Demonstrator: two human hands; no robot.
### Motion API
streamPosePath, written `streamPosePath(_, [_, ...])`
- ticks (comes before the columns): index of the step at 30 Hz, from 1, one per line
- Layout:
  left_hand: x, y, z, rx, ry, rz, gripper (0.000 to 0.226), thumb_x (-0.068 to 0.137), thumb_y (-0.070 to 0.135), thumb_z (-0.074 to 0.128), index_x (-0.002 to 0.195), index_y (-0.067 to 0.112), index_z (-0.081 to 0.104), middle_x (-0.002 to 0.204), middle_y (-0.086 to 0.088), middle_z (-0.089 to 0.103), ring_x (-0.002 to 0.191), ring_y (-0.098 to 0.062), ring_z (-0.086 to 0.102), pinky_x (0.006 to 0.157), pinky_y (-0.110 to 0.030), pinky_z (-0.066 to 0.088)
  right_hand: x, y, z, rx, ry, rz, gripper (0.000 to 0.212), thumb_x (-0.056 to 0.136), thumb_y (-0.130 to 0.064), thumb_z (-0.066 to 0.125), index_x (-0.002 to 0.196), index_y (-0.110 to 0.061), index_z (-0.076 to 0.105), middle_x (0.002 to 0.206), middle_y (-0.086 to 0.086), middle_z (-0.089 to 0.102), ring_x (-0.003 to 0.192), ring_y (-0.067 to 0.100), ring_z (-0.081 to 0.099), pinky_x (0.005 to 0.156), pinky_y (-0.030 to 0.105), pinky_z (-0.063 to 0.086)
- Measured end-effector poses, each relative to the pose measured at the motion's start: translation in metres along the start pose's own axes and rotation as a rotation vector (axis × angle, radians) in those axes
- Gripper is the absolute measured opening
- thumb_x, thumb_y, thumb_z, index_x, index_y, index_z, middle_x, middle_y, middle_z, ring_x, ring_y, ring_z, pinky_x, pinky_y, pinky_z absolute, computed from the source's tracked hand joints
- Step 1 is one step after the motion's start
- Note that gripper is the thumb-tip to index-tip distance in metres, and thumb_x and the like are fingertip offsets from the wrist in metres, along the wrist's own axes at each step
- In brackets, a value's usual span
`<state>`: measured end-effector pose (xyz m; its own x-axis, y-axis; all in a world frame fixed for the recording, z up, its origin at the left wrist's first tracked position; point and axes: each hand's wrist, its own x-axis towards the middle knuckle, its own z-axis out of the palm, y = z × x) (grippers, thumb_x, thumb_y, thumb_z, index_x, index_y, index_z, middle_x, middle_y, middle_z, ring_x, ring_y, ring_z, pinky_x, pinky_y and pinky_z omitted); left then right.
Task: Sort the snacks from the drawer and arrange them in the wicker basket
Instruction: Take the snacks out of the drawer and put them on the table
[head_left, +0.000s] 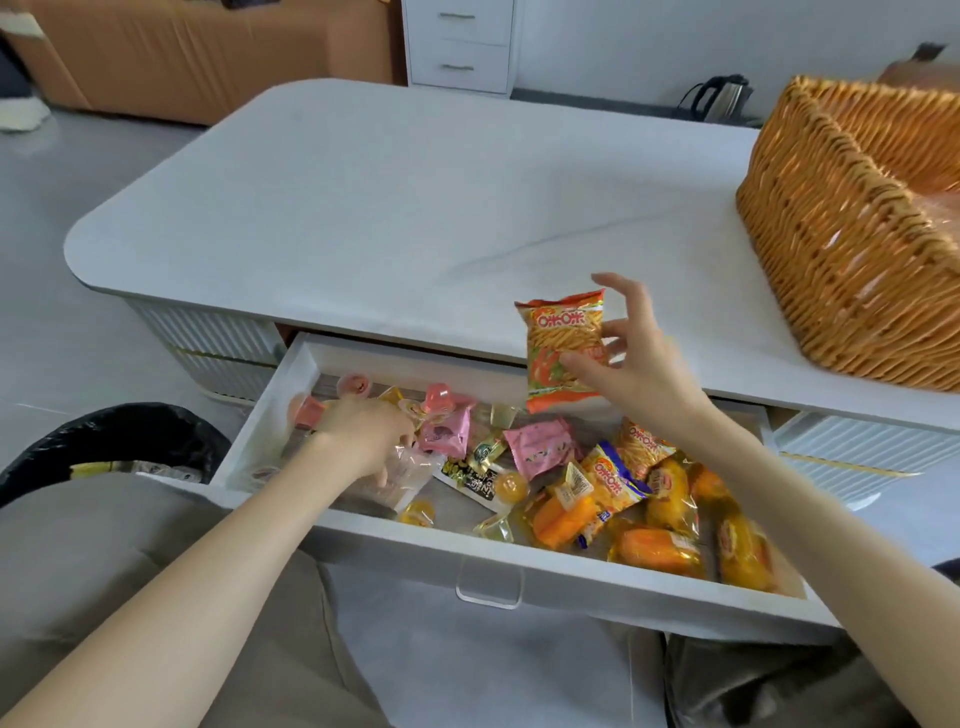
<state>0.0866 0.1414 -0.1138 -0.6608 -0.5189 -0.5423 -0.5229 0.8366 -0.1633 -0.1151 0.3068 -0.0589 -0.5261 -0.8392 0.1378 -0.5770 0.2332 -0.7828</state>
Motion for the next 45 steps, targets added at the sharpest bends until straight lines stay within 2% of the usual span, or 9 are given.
streamPosePath(9, [-0.045, 0.021, -0.095, -0.59, 0.752, 0.213, 0.044, 0.079, 0.042, 0.072, 0.12, 0.034, 0.058, 0.112, 0.013, 0.054, 0.103, -0.008, 0.05, 0.078, -0.03, 0.043, 0.037, 0.056, -0.039, 0.105, 0.2, 0.37, 0.069, 0.09, -0.022, 0.064, 0.148, -0.021, 0.027, 0.145, 0.011, 0.041, 0.126, 0.023, 0.049, 0.102, 0.035, 0.043])
streamPosePath(20, [0.087, 0.089, -0.117, -0.128, 1.152, -0.026, 0.046, 0.054, -0.019, 0.068, 0.087, 0.012, 0.062, 0.092, -0.007, 0.056, 0.08, -0.028, 0.054, 0.059, -0.034, 0.034, 0.045, 0.073, -0.025, -0.358, 0.258, 0.017, 0.041, 0.094, -0.008, 0.056, 0.136, -0.006, 0.053, 0.126, 0.014, 0.041, 0.109, 0.03, 0.051, 0.093, 0.03, 0.041])
streamPosePath(25, [0.12, 0.091, -0.125, -0.28, 0.912, 0.134, 0.062, 0.078, -0.011, 0.052, 0.134, 0.015, 0.05, 0.131, -0.01, 0.051, 0.118, -0.031, 0.048, 0.096, -0.041, 0.037, 0.085, 0.078, -0.028, -0.332, 0.214, 0.085, 0.045, 0.095, -0.003, 0.049, 0.139, -0.002, 0.046, 0.119, 0.02, 0.044, 0.108, 0.034, 0.049, 0.094, 0.027, 0.036])
streamPosePath(29, [0.119, 0.087, -0.138, -0.43, 0.511, 0.172, 0.077, 0.089, 0.026, 0.051, 0.153, 0.012, 0.01, 0.161, -0.007, -0.003, 0.148, -0.024, 0.0, 0.119, -0.04, 0.001, 0.077, 0.073, -0.039, -0.335, 0.152, 0.142, 0.053, 0.094, -0.01, 0.053, 0.145, -0.013, 0.041, 0.138, 0.013, 0.045, 0.125, 0.028, 0.044, 0.101, 0.029, 0.035])
streamPosePath(33, [0.079, 0.085, -0.115, -0.48, 0.821, 0.331, 0.062, 0.091, 0.014, 0.053, 0.148, 0.017, 0.03, 0.157, -0.001, 0.019, 0.14, -0.02, 0.028, 0.102, -0.033, 0.041, 0.029, 0.056, -0.039, -0.298, 0.191, -0.02, 0.027, 0.092, -0.019, 0.059, 0.118, -0.016, 0.061, 0.112, 0.002, 0.06, 0.097, 0.016, 0.058, 0.086, 0.033, 0.05])
streamPosePath(35, [0.047, 0.082, -0.092, -0.458, 0.989, 0.435, 0.038, 0.09, 0.012, 0.055, 0.128, 0.017, 0.054, 0.131, 0.001, 0.048, 0.108, -0.016, 0.056, 0.067, -0.027, 0.054, 0.004, 0.047, -0.031, -0.268, 0.056, -0.037, 0.013, 0.091, -0.021, 0.06, 0.101, -0.018, 0.068, 0.091, -0.006, 0.066, 0.076, 0.008, 0.061, 0.072, 0.03, 0.053])
streamPosePath(38, [0.021, 0.063, -0.051, -0.393, 0.773, 0.43, 0.019, 0.094, 0.02, 0.054, 0.11, 0.02, 0.063, 0.113, 0.005, 0.053, 0.07, -0.002, 0.052, 0.046, -0.011, 0.034, -0.024, 0.04, -0.006, -0.341, -0.288, -0.083, 0.017, 0.091, -0.026, 0.059, 0.101, -0.019, 0.071, 0.092, -0.006, 0.07, 0.078, 0.008, 0.064, 0.073, 0.028, 0.054])
streamPosePath(42, [0.034, 0.036, -0.007, -0.308, 0.323, 0.237, 0.054, 0.091, 0.034, 0.059, 0.142, 0.027, 0.04, 0.141, 0.002, 0.041, 0.105, -0.01, 0.055, 0.065, -0.013, 0.044, -0.036, 0.057, 0.037, -0.712, -0.773, -0.073, 0.06, 0.085, -0.044, 0.065, 0.14, -0.028, 0.046, 0.146, -0.003, 0.043, 0.13, 0.019, 0.039, 0.104, 0.037, 0.039])
streamPosePath(45, [0.051, 0.038, 0.013, -0.324, 0.205, 0.178, 0.079, 0.085, 0.043, 0.065, 0.15, 0.035, 0.02, 0.158, -0.003, 0.015, 0.139, -0.032, 0.028, 0.104, -0.045, 0.041, -0.041, 0.078, 0.058, -1.066, -0.876, -0.212, 0.074, 0.079, -0.041, 0.069, 0.144, -0.031, 0.036, 0.146, 0.002, 0.04, 0.132, 0.029, 0.036, 0.106, 0.048, 0.035])
